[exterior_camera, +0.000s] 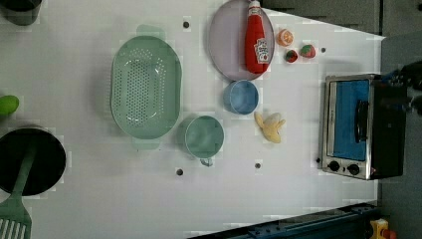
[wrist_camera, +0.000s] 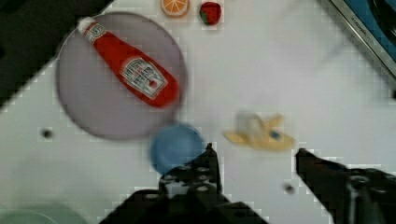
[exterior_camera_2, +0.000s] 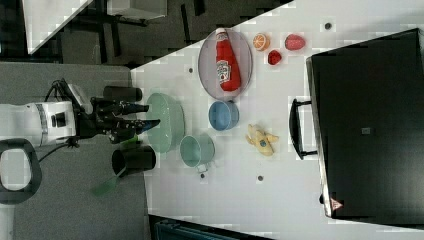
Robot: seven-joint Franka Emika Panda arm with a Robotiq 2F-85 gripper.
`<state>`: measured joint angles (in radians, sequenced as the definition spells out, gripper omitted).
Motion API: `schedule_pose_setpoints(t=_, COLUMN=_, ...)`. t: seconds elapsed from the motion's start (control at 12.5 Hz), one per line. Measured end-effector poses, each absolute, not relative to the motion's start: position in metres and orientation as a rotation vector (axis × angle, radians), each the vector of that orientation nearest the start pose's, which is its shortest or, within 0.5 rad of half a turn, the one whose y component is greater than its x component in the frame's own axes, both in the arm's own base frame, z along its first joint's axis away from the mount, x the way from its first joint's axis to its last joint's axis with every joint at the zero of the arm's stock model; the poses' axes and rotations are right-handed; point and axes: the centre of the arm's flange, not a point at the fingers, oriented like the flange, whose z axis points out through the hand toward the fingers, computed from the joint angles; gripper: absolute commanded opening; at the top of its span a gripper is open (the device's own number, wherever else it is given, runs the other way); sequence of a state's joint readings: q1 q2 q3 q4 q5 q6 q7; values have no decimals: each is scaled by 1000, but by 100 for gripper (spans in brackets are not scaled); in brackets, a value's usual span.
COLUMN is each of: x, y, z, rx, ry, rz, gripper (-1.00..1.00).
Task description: Pick Banana and place it in mug.
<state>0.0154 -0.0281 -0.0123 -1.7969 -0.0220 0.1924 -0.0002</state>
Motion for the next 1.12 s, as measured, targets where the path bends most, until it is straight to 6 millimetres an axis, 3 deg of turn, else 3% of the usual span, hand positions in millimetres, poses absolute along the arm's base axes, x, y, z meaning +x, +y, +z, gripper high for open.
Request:
schedule_pose_setpoints(t=0.16, x=485, y=-18, z=537, rx=-2958, ry=1238, rz=242, gripper=76)
schedule_pose_setpoints(t=0.24, x=460, y=-30, z=550, rx=-2937, ry=1257, rz=260, gripper=97)
schedule_pose_setpoints(t=0.32, x=446, y=-40, z=576, rx=-2913, ry=1264, rz=185, gripper=100)
schedule_pose_setpoints(t=0.48, x=438, y=-47, z=622, rx=-2866, ry=1255, rz=-17, gripper=100)
schedule_pose_setpoints(t=0.56, x=441, y=-42, z=629, rx=-2848, ry=1235, rz=-53, gripper=100)
schedule_pose_setpoints(t=0.64, x=448, y=-37, z=624, rx=-2845, ry=1219, rz=-106, gripper=100)
schedule_pose_setpoints(t=0.8, x=468, y=-41, z=584, rx=-2857, ry=1217, rz=-140, gripper=100)
schedule_pose_setpoints(t=1.04, x=475, y=-48, z=460, rx=-2934, ry=1144, rz=81, gripper=100)
schedule_pose_setpoints(t=1.12, x=474, y=-50, z=407, rx=-2978, ry=1089, rz=139, gripper=100)
